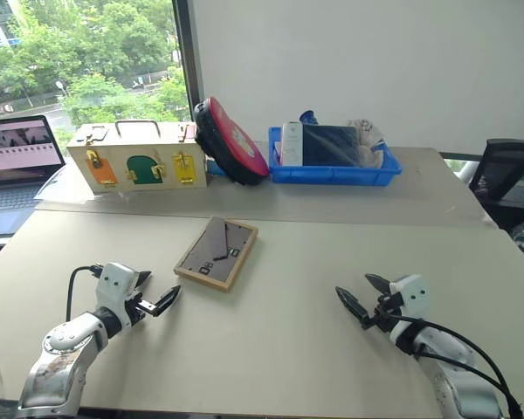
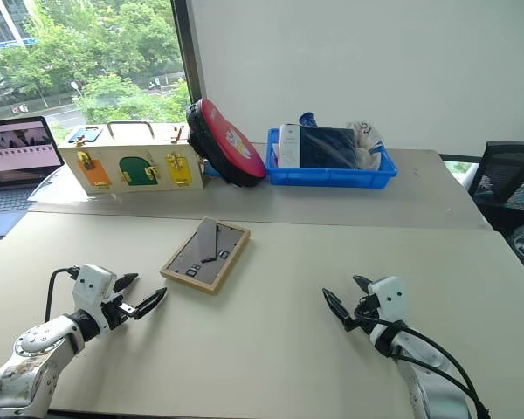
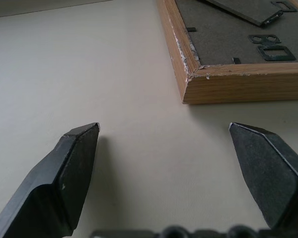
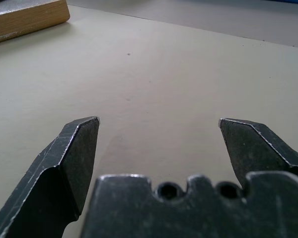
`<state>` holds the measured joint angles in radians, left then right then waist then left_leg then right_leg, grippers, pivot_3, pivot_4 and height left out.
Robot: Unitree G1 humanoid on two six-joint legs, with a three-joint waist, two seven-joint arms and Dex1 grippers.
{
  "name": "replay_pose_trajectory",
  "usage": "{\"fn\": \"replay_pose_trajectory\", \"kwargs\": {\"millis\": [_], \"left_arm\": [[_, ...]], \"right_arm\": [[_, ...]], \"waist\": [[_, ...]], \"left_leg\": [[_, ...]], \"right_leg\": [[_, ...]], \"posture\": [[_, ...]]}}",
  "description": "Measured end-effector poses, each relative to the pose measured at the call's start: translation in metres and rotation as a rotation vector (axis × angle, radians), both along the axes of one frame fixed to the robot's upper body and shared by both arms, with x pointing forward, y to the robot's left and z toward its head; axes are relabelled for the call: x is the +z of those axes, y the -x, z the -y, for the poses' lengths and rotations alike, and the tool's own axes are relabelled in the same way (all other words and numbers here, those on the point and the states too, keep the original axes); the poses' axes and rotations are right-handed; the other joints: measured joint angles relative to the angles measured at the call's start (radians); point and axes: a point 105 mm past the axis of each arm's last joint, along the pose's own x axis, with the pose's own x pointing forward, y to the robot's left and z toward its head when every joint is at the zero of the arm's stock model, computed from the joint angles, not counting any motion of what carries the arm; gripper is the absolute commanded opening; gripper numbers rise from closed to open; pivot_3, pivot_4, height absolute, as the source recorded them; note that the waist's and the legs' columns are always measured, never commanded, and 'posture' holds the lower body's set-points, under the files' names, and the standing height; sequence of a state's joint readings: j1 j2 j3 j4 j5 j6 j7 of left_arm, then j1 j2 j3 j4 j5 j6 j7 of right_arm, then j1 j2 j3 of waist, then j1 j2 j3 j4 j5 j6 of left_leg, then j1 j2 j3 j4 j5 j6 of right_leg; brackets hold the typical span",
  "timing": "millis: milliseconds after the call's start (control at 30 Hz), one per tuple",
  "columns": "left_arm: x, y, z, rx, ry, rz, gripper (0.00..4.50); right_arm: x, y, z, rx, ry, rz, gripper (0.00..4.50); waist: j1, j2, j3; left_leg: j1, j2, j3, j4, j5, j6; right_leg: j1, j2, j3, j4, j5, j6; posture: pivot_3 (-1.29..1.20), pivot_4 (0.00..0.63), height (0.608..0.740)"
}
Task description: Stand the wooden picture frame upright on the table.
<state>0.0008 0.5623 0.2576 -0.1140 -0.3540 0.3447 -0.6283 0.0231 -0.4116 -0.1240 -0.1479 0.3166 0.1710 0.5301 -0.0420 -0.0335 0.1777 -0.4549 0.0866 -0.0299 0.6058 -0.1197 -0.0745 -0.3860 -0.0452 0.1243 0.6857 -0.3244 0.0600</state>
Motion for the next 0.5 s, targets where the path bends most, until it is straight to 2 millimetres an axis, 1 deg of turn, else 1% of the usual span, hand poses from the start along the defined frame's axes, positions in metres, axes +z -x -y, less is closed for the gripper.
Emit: {"fn": "replay_pose_trajectory", "kwargs": {"millis": [100, 167, 200, 267, 333, 367, 400, 433, 500], "left_arm": [[0.002, 0.000, 0.002, -0.020, 0.011, -0.002, 4.50], [0.012, -0.002, 0.003, -0.067, 0.033, -0.003, 4.50], [0.026, -0.006, 0.001, -0.085, 0.041, 0.024, 4.50], [0.045, -0.011, -0.001, -0.104, 0.032, 0.065, 4.50], [0.053, -0.016, -0.005, -0.109, 0.013, 0.079, 4.50], [0.055, -0.021, -0.008, -0.097, 0.012, 0.078, 3.96], [0.054, -0.028, -0.011, -0.080, 0.011, 0.071, 3.83], [0.052, -0.034, -0.014, -0.066, 0.007, 0.060, 3.45], [0.051, -0.048, -0.013, -0.058, -0.013, 0.046, 2.67]], "right_arm": [[-0.001, 0.002, -0.002, 0.035, 0.034, 0.001, 4.46], [0.004, 0.000, -0.007, 0.094, 0.068, 0.002, 4.46], [0.012, -0.005, -0.010, 0.121, 0.080, 0.013, 4.46], [0.027, -0.010, -0.015, 0.171, 0.086, 0.029, 4.46], [0.040, -0.015, -0.024, 0.232, 0.109, 0.023, 4.46], [0.048, -0.018, -0.030, 0.271, 0.126, 0.019, 3.94], [0.054, -0.021, -0.036, 0.298, 0.139, 0.020, 3.79], [0.060, -0.025, -0.042, 0.320, 0.147, 0.021, 3.47], [0.073, -0.033, -0.057, 0.362, 0.175, 0.039, 2.69]], "waist": [[0.000, 0.000, 0.000], [0.000, 0.000, 0.000], [0.000, 0.000, 0.000], [-0.002, 0.000, 0.000], [-0.003, 0.000, 0.000], [-0.003, 0.000, 0.000], [-0.002, 0.000, 0.000], [-0.001, 0.000, 0.000], [0.000, 0.000, 0.000]], "left_leg": [[0.000, 0.000, 0.000, 0.000, 0.000, 0.000], [0.000, 0.000, 0.000, 0.001, 0.000, 0.000], [0.000, 0.000, 0.000, 0.001, 0.000, 0.000], [0.000, 0.000, 0.000, 0.001, 0.000, 0.001], [0.000, 0.000, 0.000, 0.000, 0.000, 0.001], [0.000, 0.000, 0.000, 0.000, 0.000, 0.001], [0.000, 0.000, 0.000, 0.000, 0.000, 0.001], [0.000, 0.000, 0.000, 0.000, 0.000, 0.001], [-0.001, 0.000, 0.000, 0.001, 0.000, 0.001]], "right_leg": [[0.000, 0.000, 0.000, 0.000, 0.000, 0.000], [0.000, 0.000, 0.000, 0.000, 0.000, 0.000], [0.000, 0.000, 0.000, 0.000, 0.000, 0.000], [0.000, 0.000, 0.000, 0.000, 0.000, 0.000], [0.000, 0.000, 0.000, 0.000, 0.000, 0.000], [0.000, 0.000, 0.000, 0.000, 0.000, 0.000], [0.000, 0.000, 0.000, 0.000, 0.000, 0.000], [0.000, 0.000, 0.000, 0.000, 0.000, 0.000], [-0.001, 0.000, 0.000, 0.000, 0.000, 0.000]], "posture": [[0.00, 0.150, 0.717], [0.00, 0.150, 0.717], [0.00, 0.150, 0.717], [0.00, 0.150, 0.717], [0.00, 0.150, 0.717], [0.00, 0.150, 0.717], [0.00, 0.150, 0.717], [0.00, 0.150, 0.717], [0.00, 0.150, 0.717]]}}
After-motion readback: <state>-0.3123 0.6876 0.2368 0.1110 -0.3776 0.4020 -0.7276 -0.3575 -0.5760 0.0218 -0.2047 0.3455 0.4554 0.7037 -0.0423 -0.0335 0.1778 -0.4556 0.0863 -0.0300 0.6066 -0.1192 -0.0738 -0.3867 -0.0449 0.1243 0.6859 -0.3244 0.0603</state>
